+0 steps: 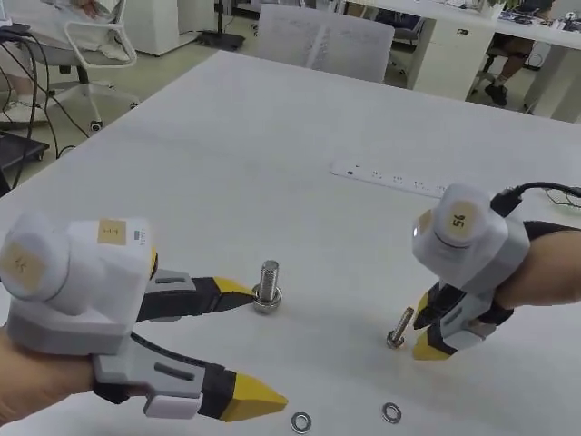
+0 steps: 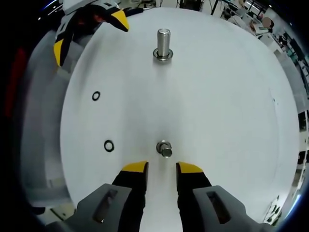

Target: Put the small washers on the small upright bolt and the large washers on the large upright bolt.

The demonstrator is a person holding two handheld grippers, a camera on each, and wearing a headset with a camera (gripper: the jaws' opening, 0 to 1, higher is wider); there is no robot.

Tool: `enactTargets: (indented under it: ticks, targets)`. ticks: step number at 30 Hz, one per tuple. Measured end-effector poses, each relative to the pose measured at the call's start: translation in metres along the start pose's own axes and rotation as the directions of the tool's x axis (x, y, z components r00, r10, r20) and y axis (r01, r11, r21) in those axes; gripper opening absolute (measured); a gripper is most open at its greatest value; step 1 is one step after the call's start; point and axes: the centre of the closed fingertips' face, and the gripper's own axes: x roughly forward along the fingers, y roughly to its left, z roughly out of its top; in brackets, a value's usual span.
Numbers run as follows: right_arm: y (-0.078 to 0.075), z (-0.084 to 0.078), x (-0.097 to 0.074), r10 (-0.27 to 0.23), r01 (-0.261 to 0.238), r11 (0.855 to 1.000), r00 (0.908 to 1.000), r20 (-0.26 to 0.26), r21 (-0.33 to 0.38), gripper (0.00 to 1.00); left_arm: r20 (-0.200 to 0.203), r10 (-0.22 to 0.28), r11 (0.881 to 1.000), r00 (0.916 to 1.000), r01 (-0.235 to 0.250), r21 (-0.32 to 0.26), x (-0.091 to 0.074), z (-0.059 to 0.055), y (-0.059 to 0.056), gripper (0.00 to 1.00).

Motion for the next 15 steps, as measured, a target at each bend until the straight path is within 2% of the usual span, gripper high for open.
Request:
enactTargets:
  ticks: [8, 15]
  targets:
    - [0.013, -0.009, -0.002, 0.009, -0.009, 1.0, 1.0, -0.003, 0.02, 0.25, -0.001, -0.007, 1.0, 1.0, 0.007, 0.003, 0.0, 0.0, -0.003, 0.67]
    - [0.028, -0.01, -0.003, 0.01, -0.01, 1.0, 0.9999, 0.0, 0.019, 0.26, 0.0, -0.007, 1.0, 1.0, 0.007, 0.008, -0.001, 0.001, -0.004, 0.67]
